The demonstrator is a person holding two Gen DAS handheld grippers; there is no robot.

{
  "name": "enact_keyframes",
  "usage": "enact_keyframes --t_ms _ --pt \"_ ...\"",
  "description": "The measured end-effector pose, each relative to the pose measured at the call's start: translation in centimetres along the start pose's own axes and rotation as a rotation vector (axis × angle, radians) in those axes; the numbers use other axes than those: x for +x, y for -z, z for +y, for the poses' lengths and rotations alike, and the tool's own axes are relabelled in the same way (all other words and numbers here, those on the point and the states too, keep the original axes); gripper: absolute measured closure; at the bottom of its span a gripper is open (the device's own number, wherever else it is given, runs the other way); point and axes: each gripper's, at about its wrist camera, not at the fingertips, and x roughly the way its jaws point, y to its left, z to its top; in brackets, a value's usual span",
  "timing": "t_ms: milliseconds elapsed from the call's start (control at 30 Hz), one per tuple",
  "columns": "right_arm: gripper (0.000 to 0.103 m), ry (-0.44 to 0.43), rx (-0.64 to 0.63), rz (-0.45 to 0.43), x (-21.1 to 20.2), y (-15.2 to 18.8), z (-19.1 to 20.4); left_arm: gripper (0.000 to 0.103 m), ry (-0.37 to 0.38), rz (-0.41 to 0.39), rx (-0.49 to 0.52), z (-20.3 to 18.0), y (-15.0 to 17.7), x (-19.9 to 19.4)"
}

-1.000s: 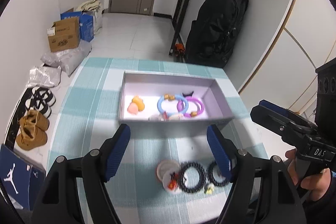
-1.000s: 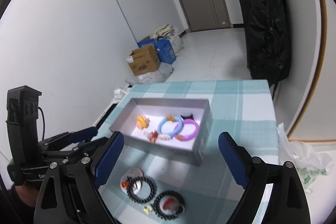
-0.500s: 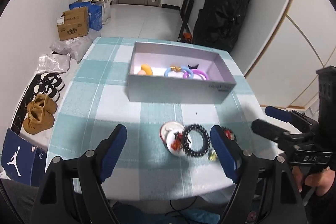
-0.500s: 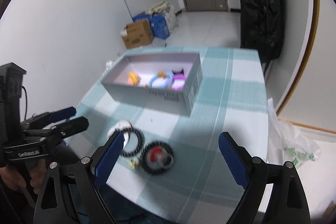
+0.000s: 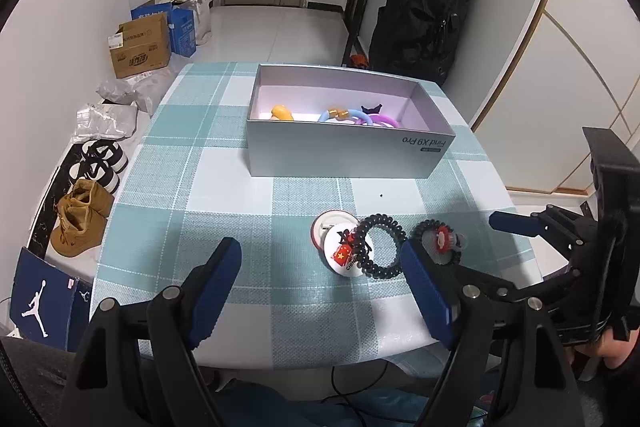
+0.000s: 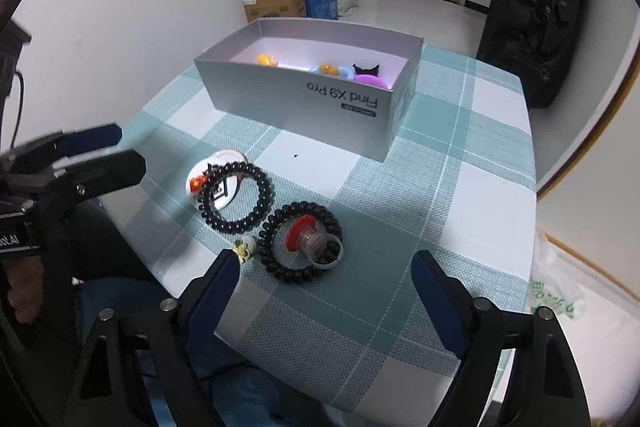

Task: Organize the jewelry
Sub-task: 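Lower the right gripper onto the black beaded bracelet around the red trinket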

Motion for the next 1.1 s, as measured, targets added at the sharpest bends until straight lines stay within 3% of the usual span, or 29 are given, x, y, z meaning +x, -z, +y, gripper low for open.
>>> enact_keyframes --t_ms 200,400,500,633,833,1100 --pt "0.028 0.069 -0.078 0.032 1.2 0.3 1.1 0.024 0.006 0.010 0.001 -0.1 0.0 0.3" --pt "0.033 0.073 -0.115 0.029 1.7 0.2 1.7 0.024 0.003 0.027 -0.005 0.1 0.1 0.7" --pt "0.036 0.056 -0.116 0.023 1.9 -0.1 1.8 0.024 0.001 0.040 -0.012 0.2 0.1 1.0" --pt "0.053 0.023 -0.118 0.017 2.1 -0.5 1.8 0.024 0.003 0.047 -0.011 0.2 0.1 1.2" --pt "0.062 -0.017 -0.076 0.012 1.9 -0.9 1.4 0.024 0.005 0.059 -0.007 0.0 0.1 1.6" --pt "0.063 -0.131 0.065 -0.031 0.8 -1.5 -0.6 0.024 0.015 0.066 -0.024 0.2 -0.1 1.7"
